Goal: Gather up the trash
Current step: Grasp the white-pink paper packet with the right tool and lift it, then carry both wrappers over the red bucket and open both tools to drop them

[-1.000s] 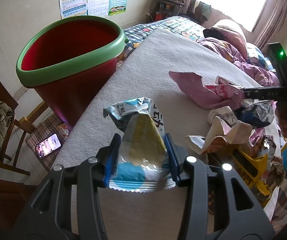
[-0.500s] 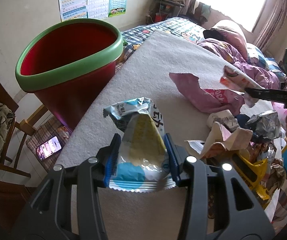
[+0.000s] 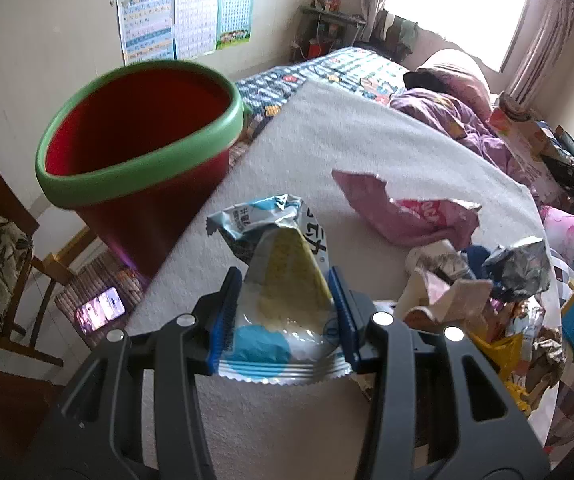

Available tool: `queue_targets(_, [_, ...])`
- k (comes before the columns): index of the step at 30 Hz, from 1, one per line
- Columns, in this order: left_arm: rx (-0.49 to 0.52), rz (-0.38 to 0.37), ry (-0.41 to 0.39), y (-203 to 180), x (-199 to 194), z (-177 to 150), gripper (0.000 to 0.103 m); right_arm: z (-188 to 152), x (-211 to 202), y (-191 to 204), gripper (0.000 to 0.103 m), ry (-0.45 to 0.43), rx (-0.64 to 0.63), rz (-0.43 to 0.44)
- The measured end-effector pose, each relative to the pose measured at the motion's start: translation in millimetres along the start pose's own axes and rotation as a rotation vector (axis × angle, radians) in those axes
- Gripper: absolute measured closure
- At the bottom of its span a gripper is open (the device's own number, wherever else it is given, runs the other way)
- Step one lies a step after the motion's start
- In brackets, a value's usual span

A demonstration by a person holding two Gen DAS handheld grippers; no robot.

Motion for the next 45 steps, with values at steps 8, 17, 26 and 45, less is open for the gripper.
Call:
queue_targets(8, [-0.005,-0.013,-0.057,2.3,-10.9,14.7,0.060,-4.5,-5.3,30.8,0.087,-0.006,-0.008,0.004])
queue_targets(17, [-0.009,-0.021,-0.087,18.3,-11.2,26.8,0.060,-2.1,6.3,54.1,0.087,0.000,-0.025,-0.034])
queue_targets(26, [-0.007,-0.021,-0.134,41.9,-12.4,56.2,0.060,12.0,21.0,75.4,0.087,-0.004,-0.035,-0.057])
queue_targets(45, [-0.059,-0.031,-0.149,113.3,1.3,94.0,0.060,39.0,85.0,148.9,0.087,0.043,-0.106,-0.050])
Point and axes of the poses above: each gripper's, at about its wrist camera, not at the fingertips, and x roughly the way its jaws point, y to its left, z to its top, the point moved 5 cm from there along x, roughly the way its jaws point, and after that the axes turned 5 degrees about -x, right-handed, at the moved point
